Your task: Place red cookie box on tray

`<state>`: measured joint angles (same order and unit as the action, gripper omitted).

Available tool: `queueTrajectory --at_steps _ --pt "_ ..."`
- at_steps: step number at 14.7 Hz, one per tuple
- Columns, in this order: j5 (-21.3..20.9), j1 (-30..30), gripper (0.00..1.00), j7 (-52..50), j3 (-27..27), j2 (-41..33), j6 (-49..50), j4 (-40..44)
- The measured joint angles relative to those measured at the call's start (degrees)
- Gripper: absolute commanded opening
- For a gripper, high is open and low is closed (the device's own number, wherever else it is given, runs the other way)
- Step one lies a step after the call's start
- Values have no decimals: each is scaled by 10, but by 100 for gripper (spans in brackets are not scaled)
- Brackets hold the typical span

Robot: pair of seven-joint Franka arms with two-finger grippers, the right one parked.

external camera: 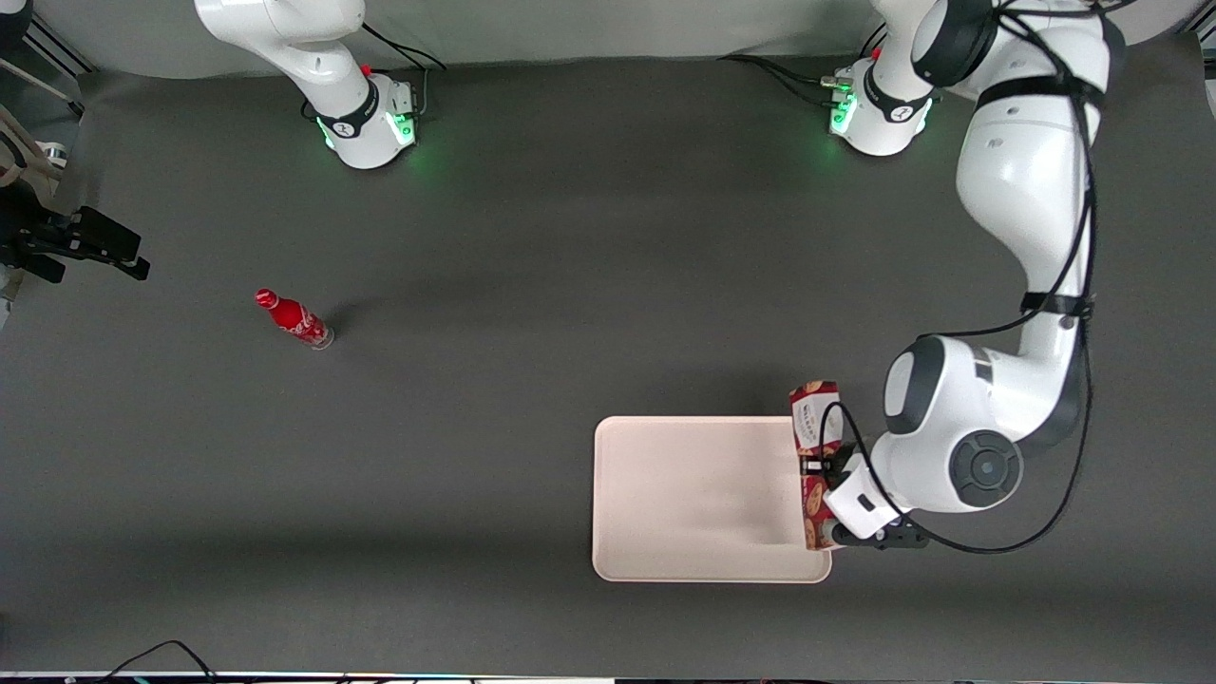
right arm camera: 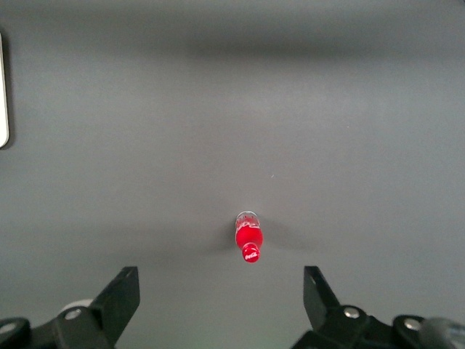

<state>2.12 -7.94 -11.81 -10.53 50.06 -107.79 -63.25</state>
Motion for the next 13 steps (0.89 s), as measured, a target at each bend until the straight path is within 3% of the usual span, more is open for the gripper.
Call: queueTrajectory --at_steps 3,4,5,8,13 --pt "-35 -5 0 -8 -4 38 -55 1" --pt "-44 -7 74 -16 -4 44 -68 1" --pt "-51 -8 100 -21 -4 49 -80 1" --pt "-77 -12 100 -42 -5 52 -94 2" --pt "-81 -9 100 -50 -6 35 -42 22"
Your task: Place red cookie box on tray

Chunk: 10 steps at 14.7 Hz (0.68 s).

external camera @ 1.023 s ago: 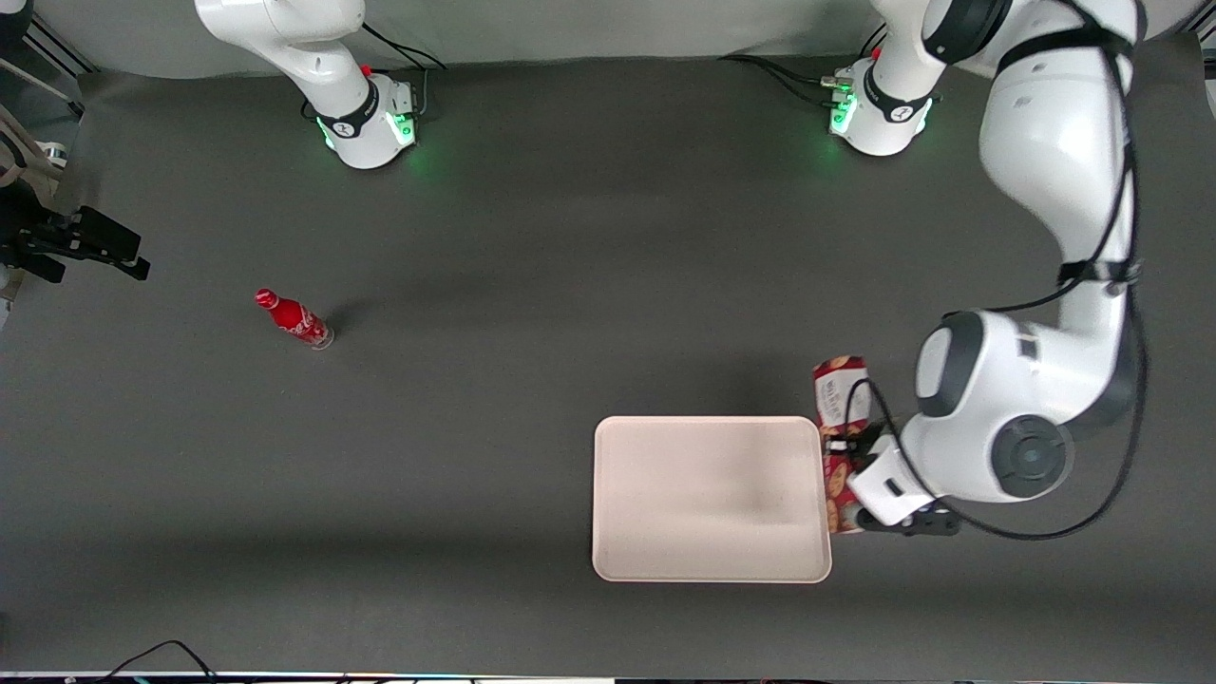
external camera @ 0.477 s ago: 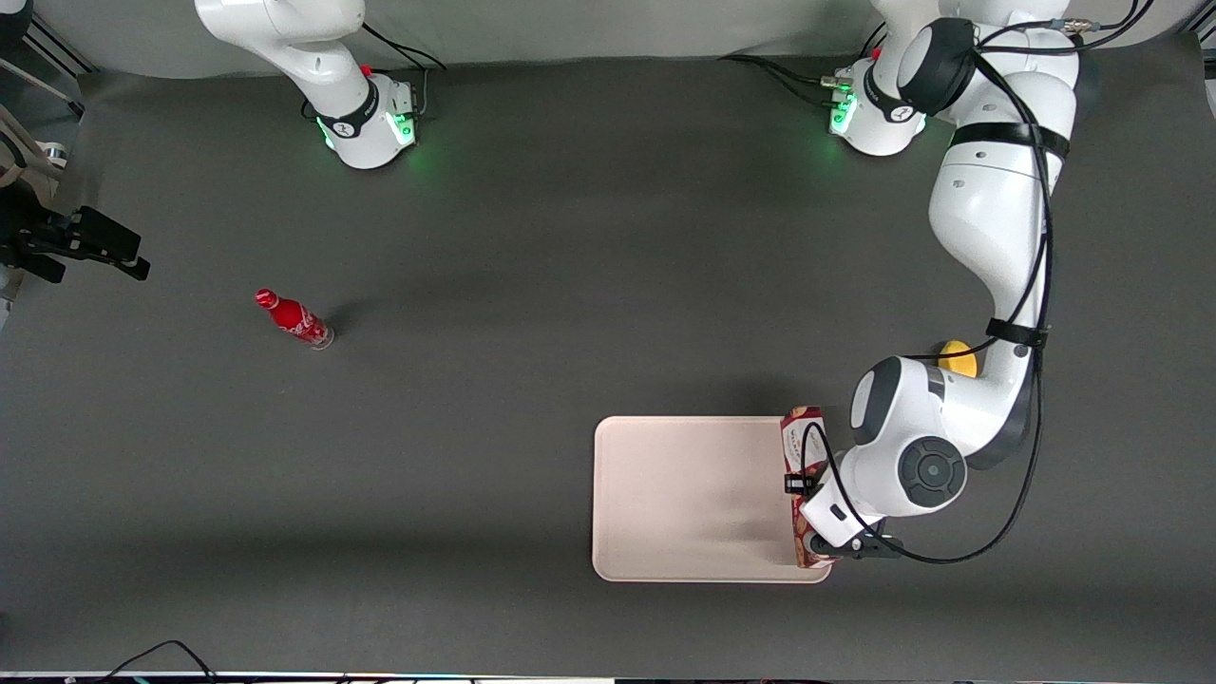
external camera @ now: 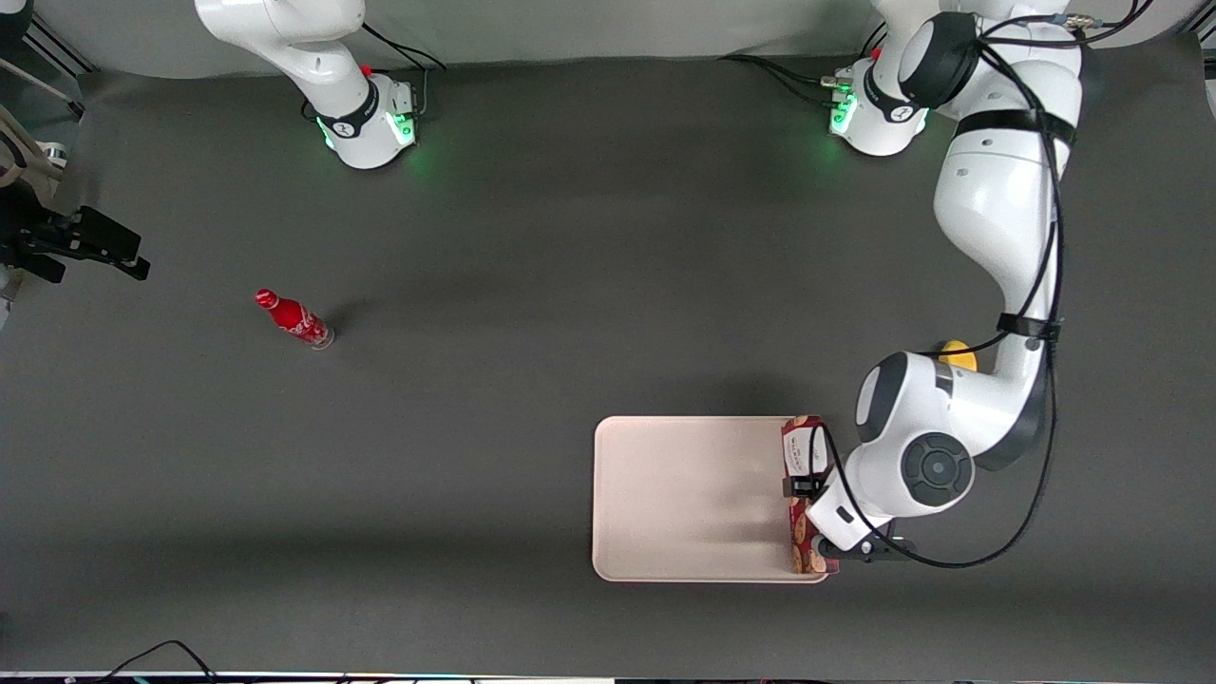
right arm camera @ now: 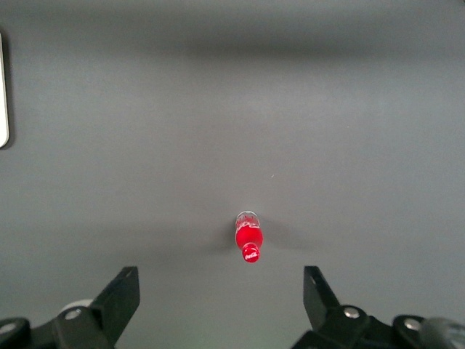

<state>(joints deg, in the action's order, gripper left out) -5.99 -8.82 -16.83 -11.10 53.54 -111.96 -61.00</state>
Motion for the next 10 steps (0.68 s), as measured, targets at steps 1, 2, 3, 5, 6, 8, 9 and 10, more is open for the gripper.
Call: queueTrajectory --at_steps 1,2,3,5,6,8,9,10 --pt "0 3 100 0 0 -14 33 5" --pt "0 6 100 0 0 -33 74 9" --pt "0 11 100 1 0 -57 119 12" --pt "2 21 100 14 1 -113 201 15" --pt "8 26 100 28 5 -144 239 14" --pt "28 32 100 71 33 -209 296 -5" --pt "38 33 100 99 54 -247 314 -28" --pt "44 35 100 128 75 -290 325 -62"
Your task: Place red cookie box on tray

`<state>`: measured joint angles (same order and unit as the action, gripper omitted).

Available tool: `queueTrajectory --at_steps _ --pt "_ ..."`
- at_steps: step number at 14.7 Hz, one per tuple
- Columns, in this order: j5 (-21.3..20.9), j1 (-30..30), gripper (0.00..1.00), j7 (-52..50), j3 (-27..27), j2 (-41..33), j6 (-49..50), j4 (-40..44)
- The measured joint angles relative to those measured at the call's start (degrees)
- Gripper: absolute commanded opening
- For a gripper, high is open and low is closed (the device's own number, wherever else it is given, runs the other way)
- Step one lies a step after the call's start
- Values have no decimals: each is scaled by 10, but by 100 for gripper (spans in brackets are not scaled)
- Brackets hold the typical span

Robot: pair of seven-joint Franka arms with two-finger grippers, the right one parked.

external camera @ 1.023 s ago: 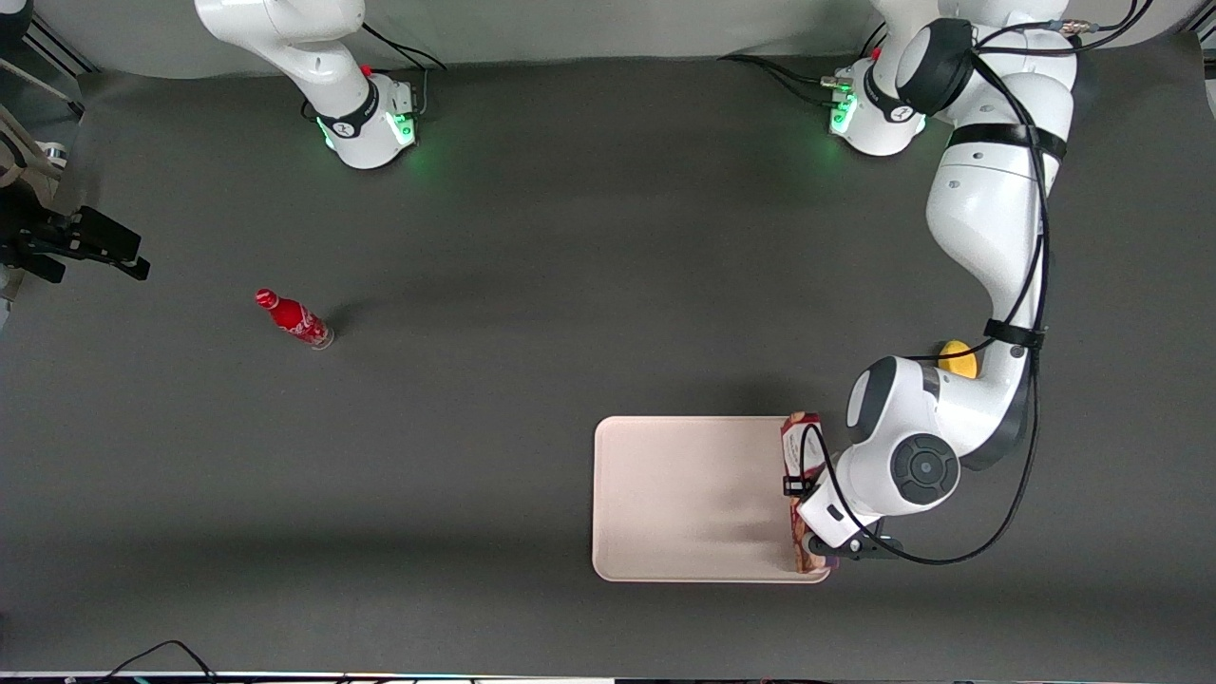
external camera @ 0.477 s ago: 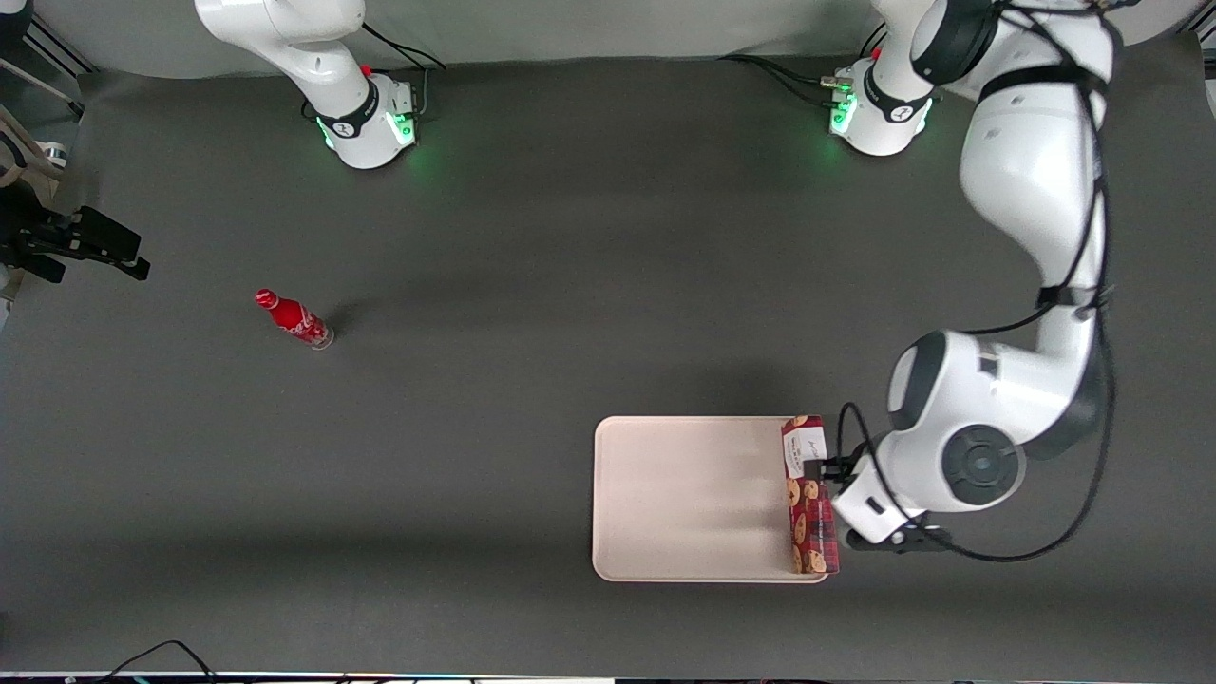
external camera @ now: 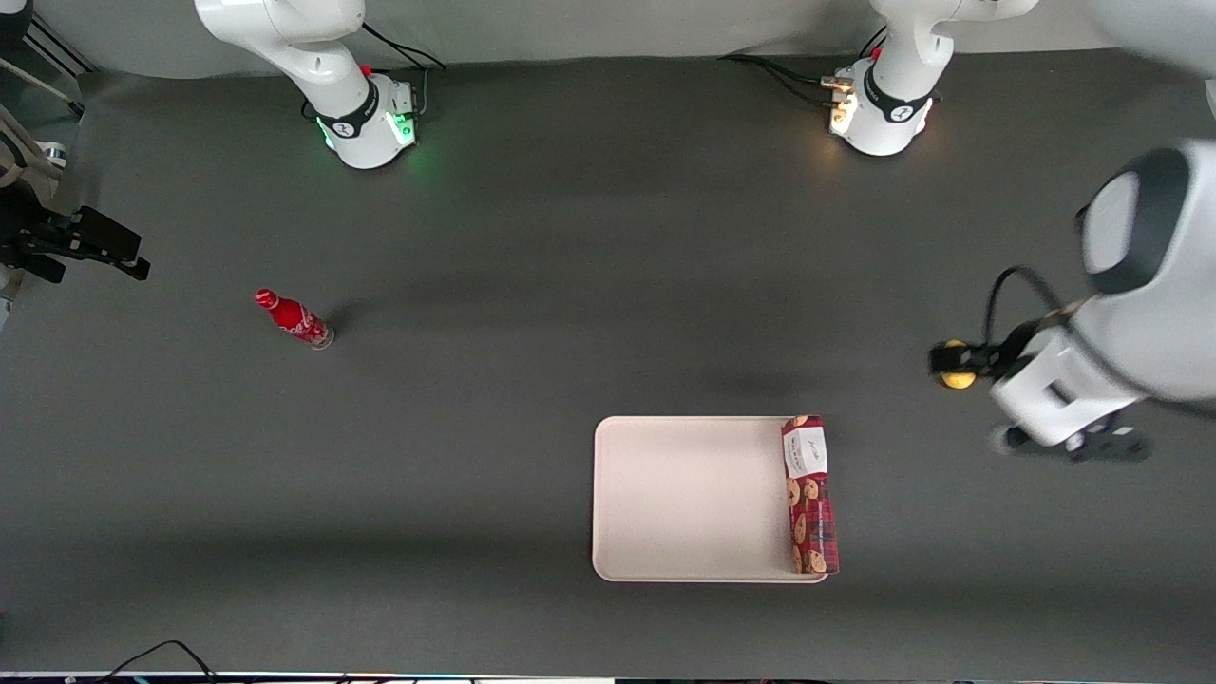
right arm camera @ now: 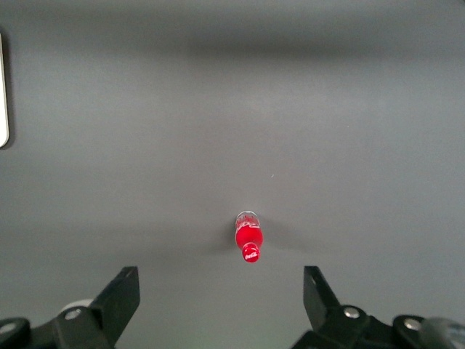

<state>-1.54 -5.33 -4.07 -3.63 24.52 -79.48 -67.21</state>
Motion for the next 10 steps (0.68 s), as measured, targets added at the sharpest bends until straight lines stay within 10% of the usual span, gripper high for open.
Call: queueTrajectory --at_steps 10 --pt "8 3 100 85 65 -366 -123 -427"
